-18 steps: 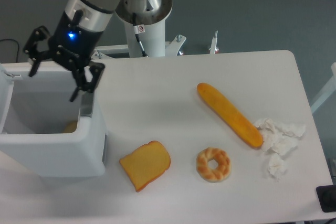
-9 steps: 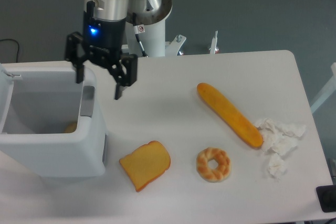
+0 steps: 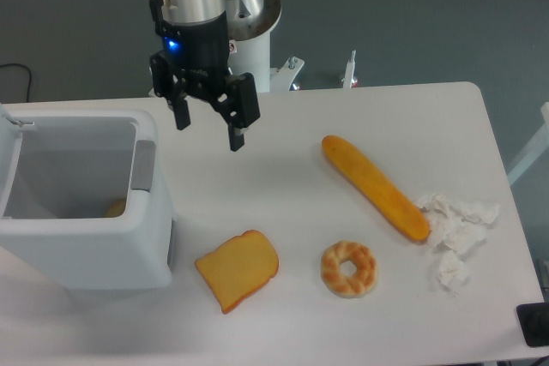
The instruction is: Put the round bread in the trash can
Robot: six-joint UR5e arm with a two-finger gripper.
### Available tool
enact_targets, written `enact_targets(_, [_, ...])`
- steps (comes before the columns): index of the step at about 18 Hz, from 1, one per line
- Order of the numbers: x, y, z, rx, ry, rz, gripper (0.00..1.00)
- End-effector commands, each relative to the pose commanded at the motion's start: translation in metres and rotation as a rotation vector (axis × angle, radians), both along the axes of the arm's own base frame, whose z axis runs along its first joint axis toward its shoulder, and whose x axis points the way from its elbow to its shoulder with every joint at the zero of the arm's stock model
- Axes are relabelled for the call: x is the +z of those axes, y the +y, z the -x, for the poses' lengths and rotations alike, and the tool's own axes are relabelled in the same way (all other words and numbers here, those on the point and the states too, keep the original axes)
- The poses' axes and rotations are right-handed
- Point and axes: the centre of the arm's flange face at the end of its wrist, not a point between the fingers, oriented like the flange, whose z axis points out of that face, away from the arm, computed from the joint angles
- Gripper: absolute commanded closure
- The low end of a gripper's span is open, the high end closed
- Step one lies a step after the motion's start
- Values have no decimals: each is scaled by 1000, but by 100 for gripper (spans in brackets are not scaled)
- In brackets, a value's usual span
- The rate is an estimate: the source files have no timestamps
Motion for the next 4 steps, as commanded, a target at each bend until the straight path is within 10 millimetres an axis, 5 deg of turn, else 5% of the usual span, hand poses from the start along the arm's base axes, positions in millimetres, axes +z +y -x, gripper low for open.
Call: enact_targets(4, [0,-4,8,15,5,0,0])
